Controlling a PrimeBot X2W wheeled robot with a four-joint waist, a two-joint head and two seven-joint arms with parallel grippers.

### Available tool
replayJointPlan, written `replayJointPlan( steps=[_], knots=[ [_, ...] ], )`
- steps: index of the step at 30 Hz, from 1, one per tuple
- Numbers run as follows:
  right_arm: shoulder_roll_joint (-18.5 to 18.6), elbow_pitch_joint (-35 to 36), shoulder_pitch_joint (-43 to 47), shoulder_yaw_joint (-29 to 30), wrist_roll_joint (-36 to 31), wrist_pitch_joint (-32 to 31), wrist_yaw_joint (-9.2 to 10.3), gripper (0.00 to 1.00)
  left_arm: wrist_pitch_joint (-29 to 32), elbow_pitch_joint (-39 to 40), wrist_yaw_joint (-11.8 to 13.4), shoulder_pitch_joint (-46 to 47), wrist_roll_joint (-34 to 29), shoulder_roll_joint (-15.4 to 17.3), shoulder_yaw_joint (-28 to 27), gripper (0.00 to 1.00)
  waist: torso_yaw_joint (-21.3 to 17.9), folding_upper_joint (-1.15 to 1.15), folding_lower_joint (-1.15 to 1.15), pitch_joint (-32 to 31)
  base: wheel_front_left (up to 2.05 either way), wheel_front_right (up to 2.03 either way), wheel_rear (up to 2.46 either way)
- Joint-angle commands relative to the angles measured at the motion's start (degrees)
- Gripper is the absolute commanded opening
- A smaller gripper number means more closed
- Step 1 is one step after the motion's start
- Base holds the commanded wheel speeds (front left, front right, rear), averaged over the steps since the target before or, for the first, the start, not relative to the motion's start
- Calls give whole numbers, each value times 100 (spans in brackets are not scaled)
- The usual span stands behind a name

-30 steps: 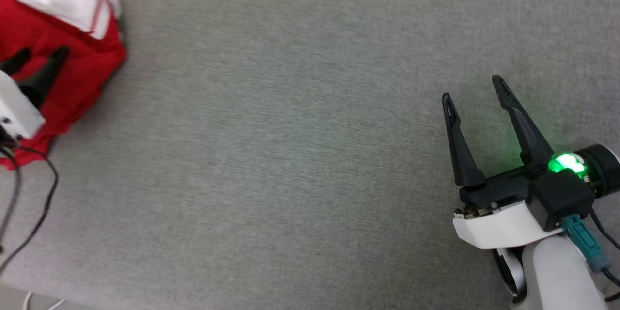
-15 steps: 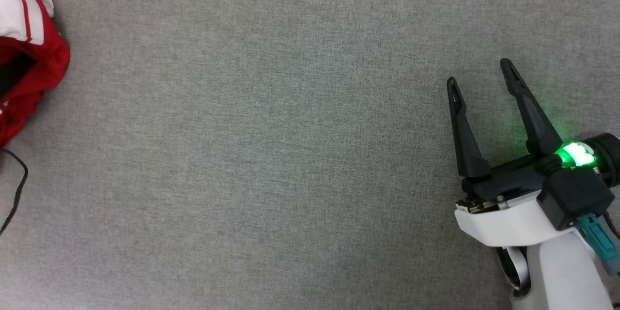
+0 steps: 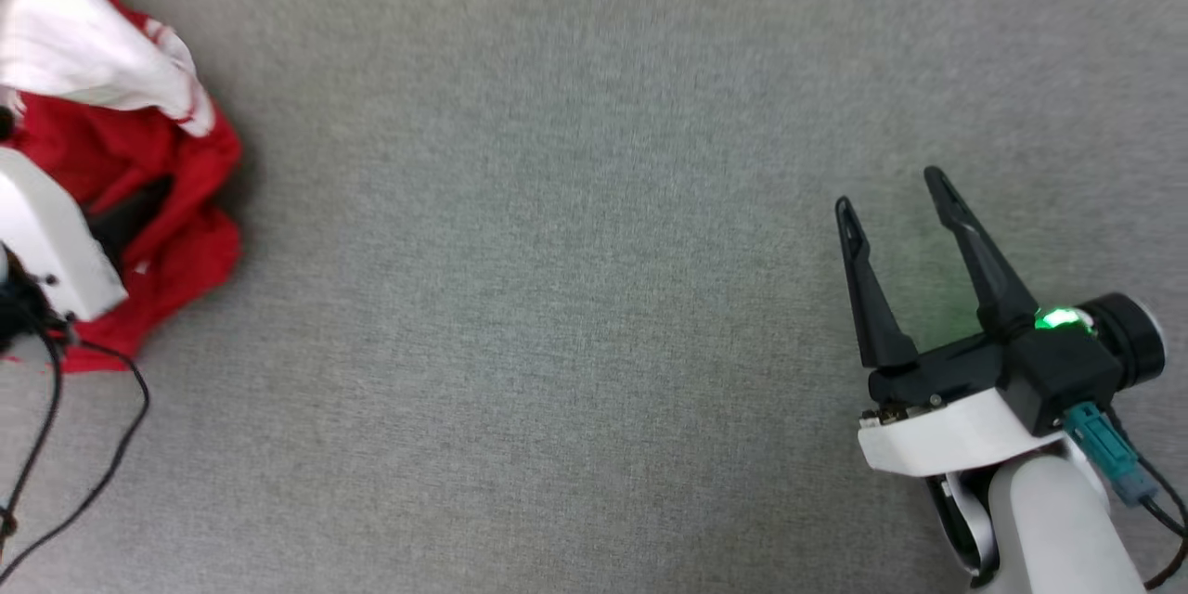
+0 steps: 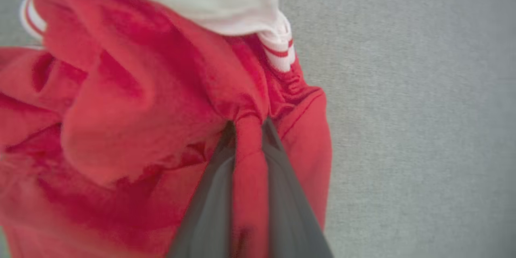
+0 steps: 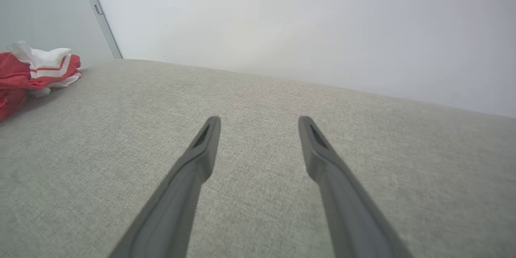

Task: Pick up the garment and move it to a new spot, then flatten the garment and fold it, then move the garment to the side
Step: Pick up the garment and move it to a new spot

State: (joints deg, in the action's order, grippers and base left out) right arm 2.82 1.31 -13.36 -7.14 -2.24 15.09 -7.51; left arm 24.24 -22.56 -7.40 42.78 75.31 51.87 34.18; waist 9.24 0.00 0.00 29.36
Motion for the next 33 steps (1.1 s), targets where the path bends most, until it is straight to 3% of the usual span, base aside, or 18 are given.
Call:
replayJointPlan(
  steps=[1, 7, 12, 22, 25, 33],
  knots=[
    [10, -53, 76, -10, 82, 10, 4, 100, -112, 194, -10, -118, -62, 79, 114, 0, -61, 0, 0, -373, 0, 0, 0],
    [11, -201, 171, 33, 301, 10, 4, 100, -588, 715, -10, -395, -86, 25, 476, 0, -252, 0, 0, -924, 0, 0, 0],
    [10, -281, 290, 87, 454, 11, 4, 100, -979, 838, -11, -468, -388, -324, 695, 0, -450, 0, 0, -1278, 0, 0, 0],
    [5, -312, 444, 265, 594, 11, 4, 100, -1468, 1274, 550, -430, -1192, -1847, 1429, 0, -1038, 0, 0, -1586, 0, 0, 0],
    [3, -282, 389, 312, 622, 11, 4, 100, -1619, 1096, 664, -250, -1512, -2525, 1750, 0, -1335, 0, 0, -1550, 0, 0, 0],
    [3, -244, 361, 438, 671, 11, 4, 100, -1906, 457, 609, 107, -1977, -3693, 2252, 0, -1745, 0, 0, -1453, 0, 0, 0]
  ],
)
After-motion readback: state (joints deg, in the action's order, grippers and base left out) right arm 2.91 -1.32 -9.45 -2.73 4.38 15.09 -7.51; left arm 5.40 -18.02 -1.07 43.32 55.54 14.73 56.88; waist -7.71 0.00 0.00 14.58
